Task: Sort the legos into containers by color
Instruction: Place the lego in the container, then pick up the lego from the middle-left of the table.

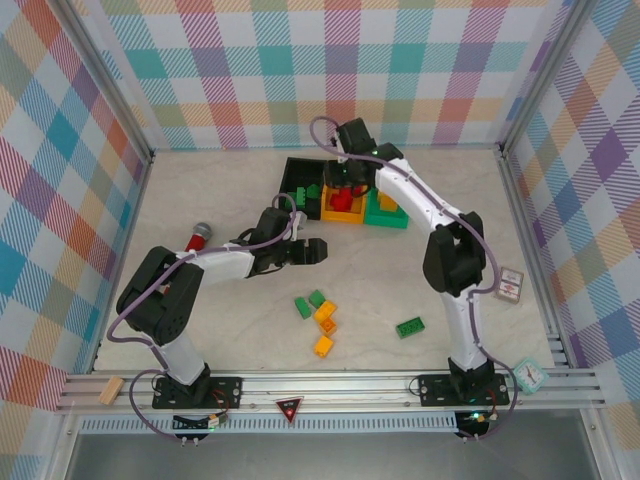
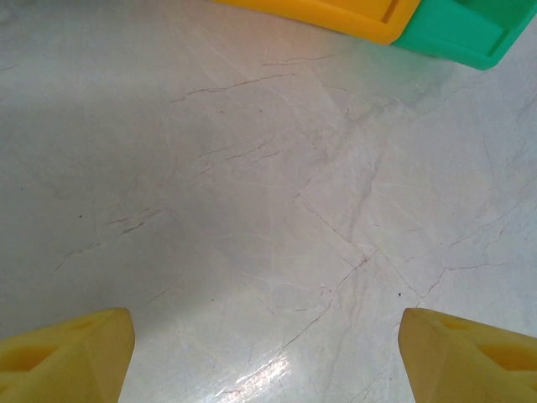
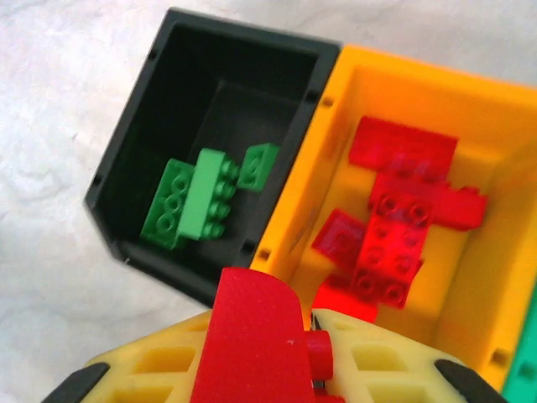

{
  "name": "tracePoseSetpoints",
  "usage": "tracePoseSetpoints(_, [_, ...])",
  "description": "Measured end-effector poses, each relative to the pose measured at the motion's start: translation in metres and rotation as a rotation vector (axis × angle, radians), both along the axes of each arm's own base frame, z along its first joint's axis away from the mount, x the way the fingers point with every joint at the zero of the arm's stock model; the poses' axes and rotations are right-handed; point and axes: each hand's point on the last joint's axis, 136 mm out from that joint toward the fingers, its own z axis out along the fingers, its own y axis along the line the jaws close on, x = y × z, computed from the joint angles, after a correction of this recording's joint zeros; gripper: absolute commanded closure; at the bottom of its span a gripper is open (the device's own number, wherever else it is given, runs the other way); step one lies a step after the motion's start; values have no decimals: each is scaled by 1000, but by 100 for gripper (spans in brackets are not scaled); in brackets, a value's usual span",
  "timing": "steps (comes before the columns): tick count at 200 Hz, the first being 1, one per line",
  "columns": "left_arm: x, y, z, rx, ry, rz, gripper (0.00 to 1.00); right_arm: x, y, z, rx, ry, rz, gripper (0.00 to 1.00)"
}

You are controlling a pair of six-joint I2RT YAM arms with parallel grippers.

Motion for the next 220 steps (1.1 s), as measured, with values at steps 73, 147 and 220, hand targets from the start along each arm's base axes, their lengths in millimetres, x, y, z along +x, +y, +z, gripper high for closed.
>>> tracePoseSetpoints(73, [0, 1, 0, 0, 0, 2, 17, 41, -6, -32, -9, 48, -31, 43])
tracePoseSetpoints(147, [0, 0, 0, -2, 1, 0, 18, -31, -18, -59, -3, 176, 26, 43])
tracePoseSetpoints(220, [0, 1, 1, 0, -2, 2, 18, -117, -52, -36, 45, 122, 61, 42])
